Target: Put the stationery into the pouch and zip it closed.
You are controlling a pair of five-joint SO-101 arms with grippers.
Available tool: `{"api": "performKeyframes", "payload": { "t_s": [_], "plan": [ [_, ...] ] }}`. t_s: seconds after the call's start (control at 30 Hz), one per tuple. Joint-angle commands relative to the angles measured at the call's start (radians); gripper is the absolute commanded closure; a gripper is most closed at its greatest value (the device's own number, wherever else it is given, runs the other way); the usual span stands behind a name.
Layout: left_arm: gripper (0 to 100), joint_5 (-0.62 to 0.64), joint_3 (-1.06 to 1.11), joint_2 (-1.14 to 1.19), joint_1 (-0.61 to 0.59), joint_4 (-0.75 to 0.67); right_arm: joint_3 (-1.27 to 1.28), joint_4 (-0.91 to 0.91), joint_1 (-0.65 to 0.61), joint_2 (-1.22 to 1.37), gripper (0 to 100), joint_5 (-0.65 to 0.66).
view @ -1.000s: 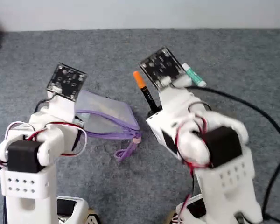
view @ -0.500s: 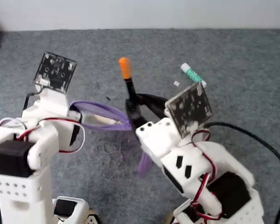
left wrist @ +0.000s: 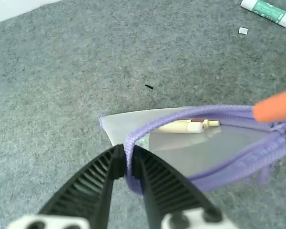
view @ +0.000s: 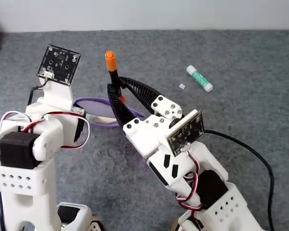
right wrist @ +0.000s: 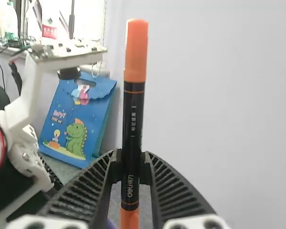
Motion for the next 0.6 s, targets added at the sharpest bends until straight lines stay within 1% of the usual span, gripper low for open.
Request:
{"api": "performKeyframes", "payload": {
  "t_s": [0.0, 0.2, 0.33, 0.57],
  "plan": [
    [99, 0.009, 0.002, 0.034, 0.002, -0.011, -0.006, -0.041, -0.015, 0.041, 99.1, -0.005],
    [99, 0.009, 0.002, 0.034, 0.002, -0.011, -0.005, -0.07, -0.097, 0.079, 99.1, -0.018],
    [99, 0.009, 0.002, 0.034, 0.0, -0.011, 0.002, -0.056, -0.102, 0.081, 99.1, -0.018],
    [99, 0.011, 0.002, 0.034, 0.0, -0.011, 0.1, -0.054, -0.104, 0.093, 98.3, -0.015]
  ]
}}
